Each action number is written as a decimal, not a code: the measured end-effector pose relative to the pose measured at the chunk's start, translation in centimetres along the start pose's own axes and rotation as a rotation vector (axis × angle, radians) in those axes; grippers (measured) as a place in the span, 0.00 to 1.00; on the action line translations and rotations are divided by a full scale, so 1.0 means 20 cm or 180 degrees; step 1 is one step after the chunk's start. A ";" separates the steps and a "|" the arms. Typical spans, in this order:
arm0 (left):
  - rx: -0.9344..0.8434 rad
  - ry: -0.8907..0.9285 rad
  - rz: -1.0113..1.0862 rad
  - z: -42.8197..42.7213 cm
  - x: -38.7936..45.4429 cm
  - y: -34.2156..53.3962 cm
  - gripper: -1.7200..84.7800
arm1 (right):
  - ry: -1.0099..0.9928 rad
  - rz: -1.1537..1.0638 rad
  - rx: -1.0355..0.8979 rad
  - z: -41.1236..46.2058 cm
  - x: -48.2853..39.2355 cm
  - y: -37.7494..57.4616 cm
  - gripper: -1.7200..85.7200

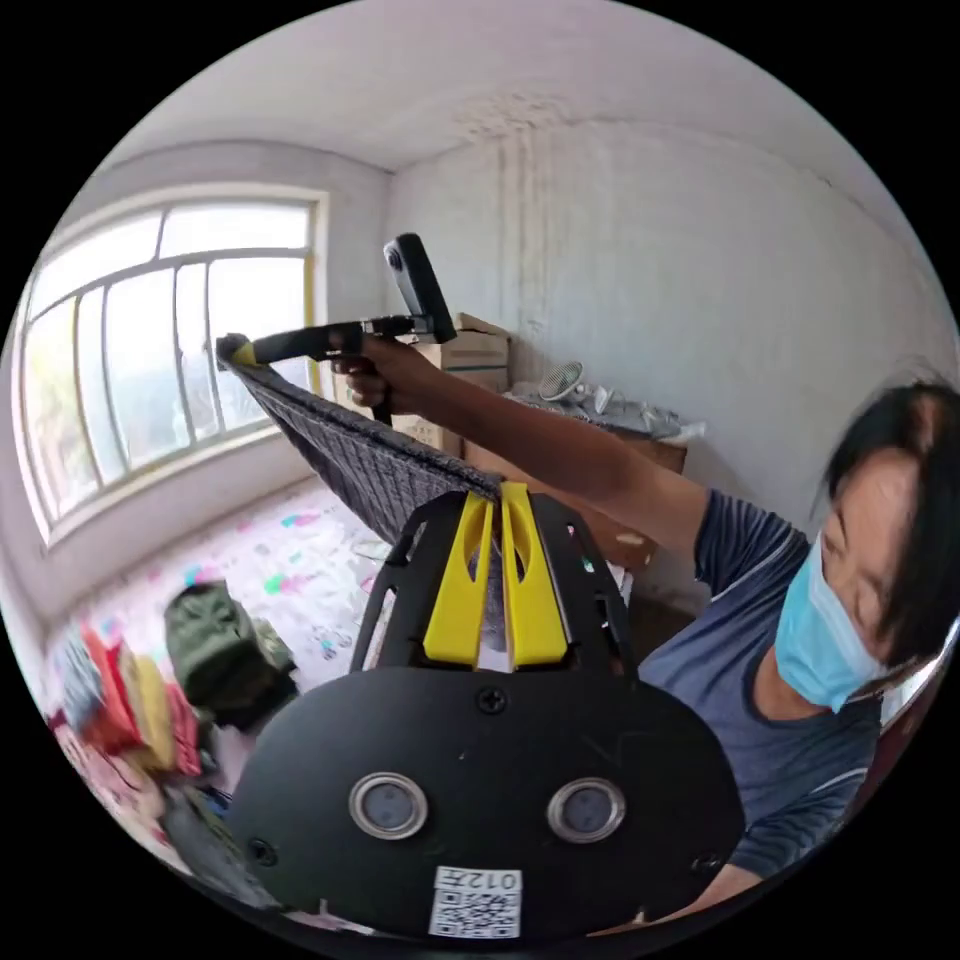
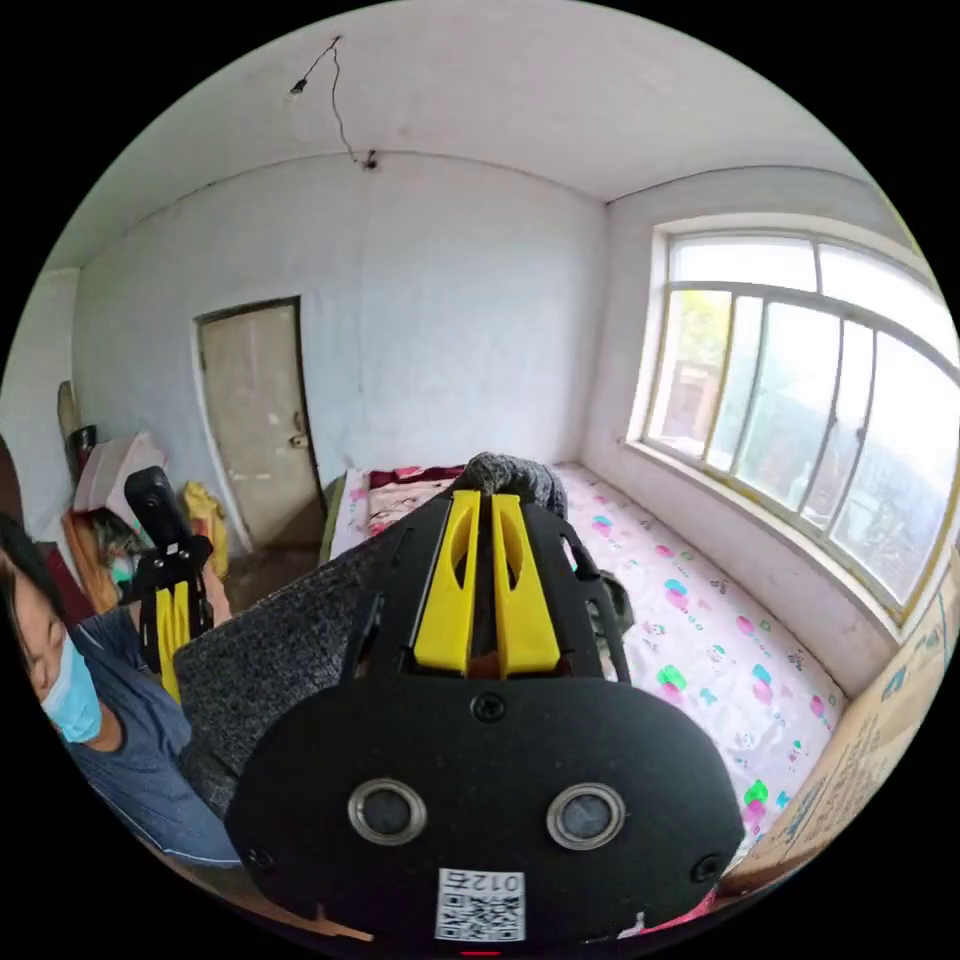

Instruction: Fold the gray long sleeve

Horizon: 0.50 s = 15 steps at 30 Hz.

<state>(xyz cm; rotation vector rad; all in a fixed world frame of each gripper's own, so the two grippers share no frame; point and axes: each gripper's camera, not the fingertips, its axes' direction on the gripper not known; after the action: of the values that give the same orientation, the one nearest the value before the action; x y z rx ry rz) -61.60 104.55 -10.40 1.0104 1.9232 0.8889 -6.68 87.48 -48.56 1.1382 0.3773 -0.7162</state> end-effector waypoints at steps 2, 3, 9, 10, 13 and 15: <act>0.0179 0.0093 -0.0449 -0.07 -0.16 0.28 0.02 | -0.0456 -0.0115 -0.0328 0.47 -0.11 0.03 0.05; 0.0280 0.0135 -0.0725 -0.09 -0.25 0.48 0.02 | -0.0673 -0.0167 -0.0502 0.77 -0.20 0.09 0.05; -0.0004 -0.0668 -0.1775 -0.14 -0.45 1.40 0.03 | -0.1306 0.0224 -0.1324 1.96 -0.49 0.64 0.09; -0.0164 -0.0674 -0.2047 -0.14 -0.49 1.55 0.03 | -0.1381 0.0362 -0.1390 2.08 -0.50 0.77 0.09; -0.0465 -0.0645 -0.2683 -0.15 -0.58 1.92 0.03 | -0.1673 0.0979 -0.1208 2.20 -0.41 1.12 0.07; -0.0838 -0.0772 -0.2772 -0.14 -0.64 2.08 0.04 | -0.1625 0.1453 -0.0899 2.15 -0.30 1.35 0.05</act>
<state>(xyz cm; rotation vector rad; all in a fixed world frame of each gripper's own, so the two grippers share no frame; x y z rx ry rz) -45.44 111.18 29.59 0.0653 1.7187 0.4543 4.09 56.23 -9.52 0.7014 -0.2078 -0.5027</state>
